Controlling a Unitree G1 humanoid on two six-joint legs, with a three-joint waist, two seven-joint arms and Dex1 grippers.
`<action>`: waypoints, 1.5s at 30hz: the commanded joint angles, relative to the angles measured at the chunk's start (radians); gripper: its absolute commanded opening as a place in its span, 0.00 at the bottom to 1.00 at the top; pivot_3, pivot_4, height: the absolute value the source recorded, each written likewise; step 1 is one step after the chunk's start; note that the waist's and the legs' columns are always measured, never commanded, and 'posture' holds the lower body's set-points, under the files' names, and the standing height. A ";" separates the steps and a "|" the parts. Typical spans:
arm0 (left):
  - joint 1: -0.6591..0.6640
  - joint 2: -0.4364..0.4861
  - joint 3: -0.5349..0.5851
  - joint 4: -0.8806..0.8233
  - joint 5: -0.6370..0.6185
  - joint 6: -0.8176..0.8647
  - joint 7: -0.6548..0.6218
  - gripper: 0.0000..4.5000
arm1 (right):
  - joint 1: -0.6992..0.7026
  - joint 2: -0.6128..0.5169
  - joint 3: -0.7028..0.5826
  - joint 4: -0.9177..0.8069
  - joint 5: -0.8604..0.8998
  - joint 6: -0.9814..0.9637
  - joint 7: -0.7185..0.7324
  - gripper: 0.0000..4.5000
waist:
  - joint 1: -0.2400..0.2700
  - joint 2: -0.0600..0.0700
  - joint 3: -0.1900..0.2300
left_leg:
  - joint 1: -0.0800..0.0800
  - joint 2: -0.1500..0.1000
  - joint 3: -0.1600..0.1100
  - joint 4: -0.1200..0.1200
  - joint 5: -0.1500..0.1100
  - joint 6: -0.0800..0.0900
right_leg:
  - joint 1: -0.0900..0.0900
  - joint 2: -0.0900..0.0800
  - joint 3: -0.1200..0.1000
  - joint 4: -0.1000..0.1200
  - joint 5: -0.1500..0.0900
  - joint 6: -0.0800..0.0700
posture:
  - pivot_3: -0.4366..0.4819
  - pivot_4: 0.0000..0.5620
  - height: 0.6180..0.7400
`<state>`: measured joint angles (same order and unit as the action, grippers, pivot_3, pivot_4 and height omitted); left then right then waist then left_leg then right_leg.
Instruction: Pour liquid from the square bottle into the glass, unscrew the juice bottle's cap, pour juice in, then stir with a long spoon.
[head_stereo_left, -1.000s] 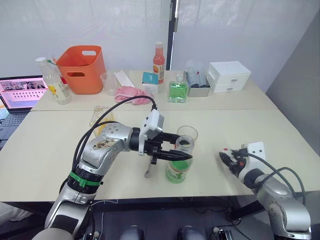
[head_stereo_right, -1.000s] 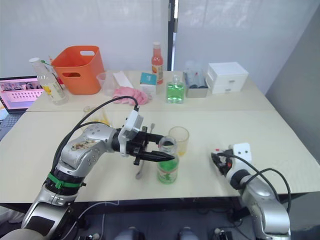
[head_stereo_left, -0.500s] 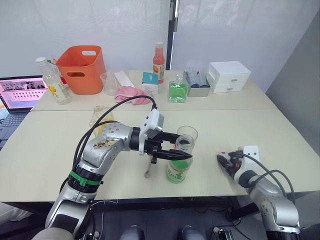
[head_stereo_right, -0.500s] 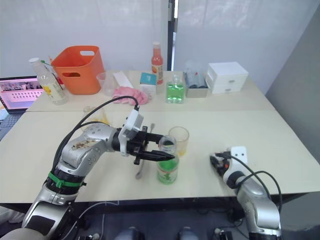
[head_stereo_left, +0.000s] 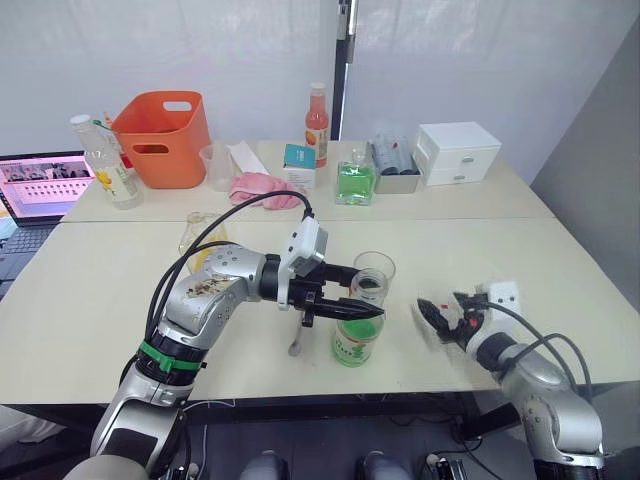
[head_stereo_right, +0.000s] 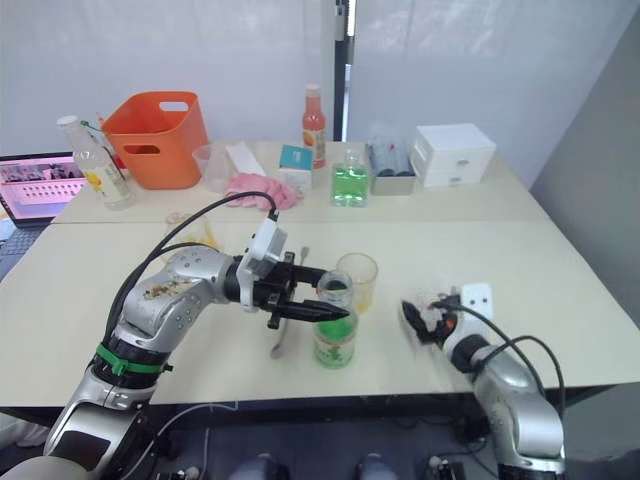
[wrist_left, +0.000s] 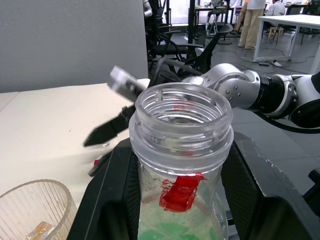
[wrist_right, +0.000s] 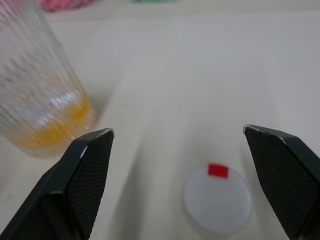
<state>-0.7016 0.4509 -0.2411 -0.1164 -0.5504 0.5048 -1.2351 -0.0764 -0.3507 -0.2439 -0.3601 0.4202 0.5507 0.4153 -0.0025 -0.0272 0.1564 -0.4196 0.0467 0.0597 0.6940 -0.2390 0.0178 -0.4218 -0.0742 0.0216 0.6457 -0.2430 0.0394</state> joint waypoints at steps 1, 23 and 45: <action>0.004 0.013 -0.019 0.009 0.025 0.011 -0.010 0.38 | -0.008 -0.025 -0.031 -0.110 0.070 -0.025 0.036 0.98 | 0.002 0.000 0.000 | 0.000 0.000 0.000 0.000 0.000 0.000 | 0.000 0.000 0.000 0.000 0.000 0.000 | 0.48 0.27 0.79; -0.308 0.112 0.144 0.290 0.081 -0.099 -0.047 0.38 | 0.089 -0.203 0.026 -0.278 0.234 0.087 0.112 0.98 | 0.014 -0.002 0.002 | -0.003 -0.001 0.000 0.002 0.000 0.000 | -0.002 -0.001 -0.001 -0.001 0.000 0.000 | 0.48 0.27 0.79; -0.543 -0.176 0.031 1.199 0.695 -1.351 0.442 0.38 | 0.000 -0.095 0.113 -0.272 0.169 0.129 -0.085 0.98 | 0.014 -0.003 0.002 | -0.007 -0.002 0.000 0.001 -0.001 0.002 | -0.003 -0.002 -0.002 -0.003 0.001 0.002 | 0.48 0.27 0.79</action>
<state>-1.1988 0.2777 -0.2150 1.0812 0.1199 -0.7700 -0.8609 -0.0662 -0.4494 -0.1273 -0.6131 0.5919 0.6844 0.3394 0.0118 -0.0299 0.1585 -0.4266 0.0441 0.0593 0.6953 -0.2398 0.0193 -0.4250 -0.0762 0.0191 0.6425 -0.2422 0.0413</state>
